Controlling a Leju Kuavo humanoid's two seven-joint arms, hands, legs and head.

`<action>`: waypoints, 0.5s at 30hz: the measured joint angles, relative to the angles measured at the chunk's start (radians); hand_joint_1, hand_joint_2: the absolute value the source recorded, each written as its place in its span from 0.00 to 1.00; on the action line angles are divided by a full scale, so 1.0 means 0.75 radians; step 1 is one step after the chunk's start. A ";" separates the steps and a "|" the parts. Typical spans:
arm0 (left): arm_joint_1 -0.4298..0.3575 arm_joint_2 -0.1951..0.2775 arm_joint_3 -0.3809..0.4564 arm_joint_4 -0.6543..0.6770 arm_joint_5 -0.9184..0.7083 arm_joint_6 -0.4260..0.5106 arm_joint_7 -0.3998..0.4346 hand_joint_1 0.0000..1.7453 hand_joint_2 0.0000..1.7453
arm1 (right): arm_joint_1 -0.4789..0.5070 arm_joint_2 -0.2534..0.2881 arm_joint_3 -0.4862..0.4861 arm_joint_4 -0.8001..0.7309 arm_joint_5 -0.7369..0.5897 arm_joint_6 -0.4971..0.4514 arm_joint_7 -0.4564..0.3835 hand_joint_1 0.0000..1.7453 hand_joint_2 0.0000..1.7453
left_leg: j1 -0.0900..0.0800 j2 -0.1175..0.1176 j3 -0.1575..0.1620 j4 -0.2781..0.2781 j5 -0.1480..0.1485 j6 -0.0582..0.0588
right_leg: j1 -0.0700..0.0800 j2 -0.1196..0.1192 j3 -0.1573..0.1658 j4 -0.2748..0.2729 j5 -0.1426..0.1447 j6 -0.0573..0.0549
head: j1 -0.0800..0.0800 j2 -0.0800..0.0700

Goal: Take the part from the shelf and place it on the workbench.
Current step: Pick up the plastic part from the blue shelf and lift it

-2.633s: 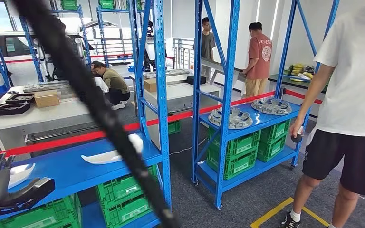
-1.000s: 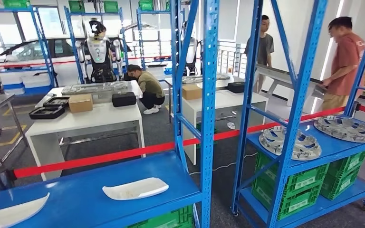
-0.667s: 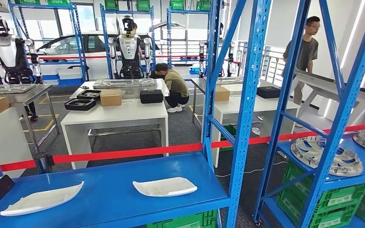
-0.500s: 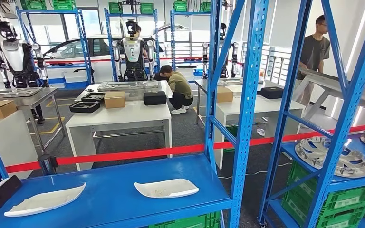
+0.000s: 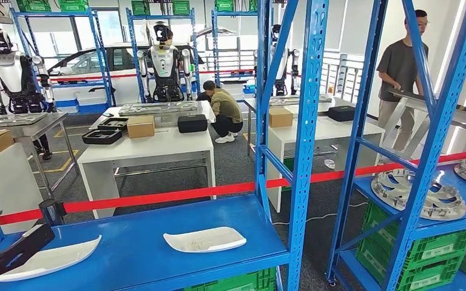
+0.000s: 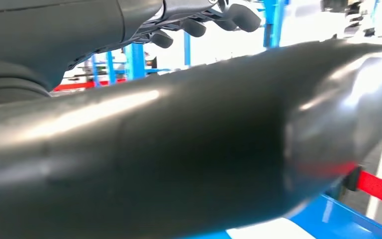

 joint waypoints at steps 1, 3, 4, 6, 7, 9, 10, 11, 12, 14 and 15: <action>0.000 -0.004 0.000 -0.004 -0.001 0.001 -0.004 0.00 0.00 | 0.000 0.001 -0.002 0.000 0.000 0.000 0.000 0.00 0.00 | -0.001 0.000 0.003 -0.006 0.000 0.003 | 0.000 0.000 0.003 -0.005 0.000 0.004 | 0.000 0.000; -0.001 -0.014 0.000 -0.011 -0.002 0.002 -0.007 0.00 0.00 | -0.001 0.001 -0.007 0.000 0.000 0.000 0.000 0.00 0.00 | 0.007 0.004 0.022 -0.034 0.009 0.006 | 0.000 -0.001 0.007 0.000 -0.008 0.014 | 0.000 0.000; -0.003 -0.019 0.000 -0.014 -0.003 0.003 -0.008 0.00 0.00 | -0.001 0.001 -0.009 0.000 0.000 0.000 0.000 0.00 0.00 | 0.013 0.006 0.031 -0.049 0.014 0.008 | 0.002 -0.002 -0.005 0.028 -0.028 0.020 | 0.001 0.000; -0.005 -0.027 0.000 -0.015 -0.003 0.004 -0.008 0.00 0.00 | -0.001 0.000 -0.011 0.000 0.000 -0.001 -0.001 0.00 0.00 | 0.018 0.010 0.040 -0.059 0.017 0.013 | 0.001 -0.003 -0.073 0.164 -0.100 0.032 | 0.004 0.000; -0.003 -0.031 0.000 -0.015 -0.003 0.005 -0.008 0.00 0.00 | -0.001 -0.001 -0.012 0.000 0.000 -0.001 -0.001 0.00 0.00 | 0.019 0.011 0.040 -0.058 0.015 0.014 | -0.001 -0.003 -0.120 0.252 -0.137 0.037 | 0.006 0.000; 0.005 -0.036 0.000 -0.015 -0.003 0.005 -0.008 0.00 0.00 | 0.001 -0.002 -0.013 0.000 0.000 -0.001 0.002 0.00 0.00 | 0.022 0.011 0.039 -0.052 0.009 0.010 | -0.007 -0.004 -0.172 0.336 -0.145 0.047 | 0.007 0.000; 0.008 -0.038 0.000 -0.015 -0.003 0.005 -0.008 0.00 0.00 | 0.001 -0.002 -0.013 0.000 0.000 -0.001 0.003 0.00 0.00 | 0.026 0.011 0.038 -0.045 0.005 0.005 | -0.010 -0.004 -0.160 0.302 -0.111 0.052 | 0.008 0.000; 0.009 -0.040 0.000 -0.015 -0.003 0.005 -0.008 0.00 0.00 | 0.000 -0.002 -0.013 0.000 0.000 -0.001 0.004 0.00 0.00 | 0.030 0.010 0.037 -0.035 -0.001 -0.003 | -0.015 -0.004 -0.121 0.219 -0.061 0.058 | 0.008 0.000; 0.008 -0.041 0.000 -0.015 -0.003 0.005 -0.008 0.00 0.00 | 0.000 -0.003 -0.013 0.000 0.000 -0.001 0.004 0.00 0.00 | 0.033 0.009 0.035 -0.023 -0.008 -0.012 | -0.018 -0.003 -0.080 0.136 -0.023 0.061 | 0.008 0.000; 0.007 -0.040 0.000 -0.016 -0.003 0.005 -0.008 0.00 0.00 | 0.000 -0.001 -0.013 0.000 0.000 -0.001 0.004 0.00 0.00 | 0.032 0.008 0.027 0.002 -0.022 -0.032 | -0.020 0.002 -0.031 0.029 0.015 0.049 | 0.007 0.000; 0.006 -0.040 0.000 -0.016 -0.003 0.005 -0.008 0.00 0.00 | 0.000 -0.001 -0.014 0.001 0.000 -0.001 0.004 0.00 0.00 | 0.030 0.006 0.025 0.006 -0.024 -0.040 | -0.017 0.003 -0.031 0.024 0.013 0.037 | 0.005 0.000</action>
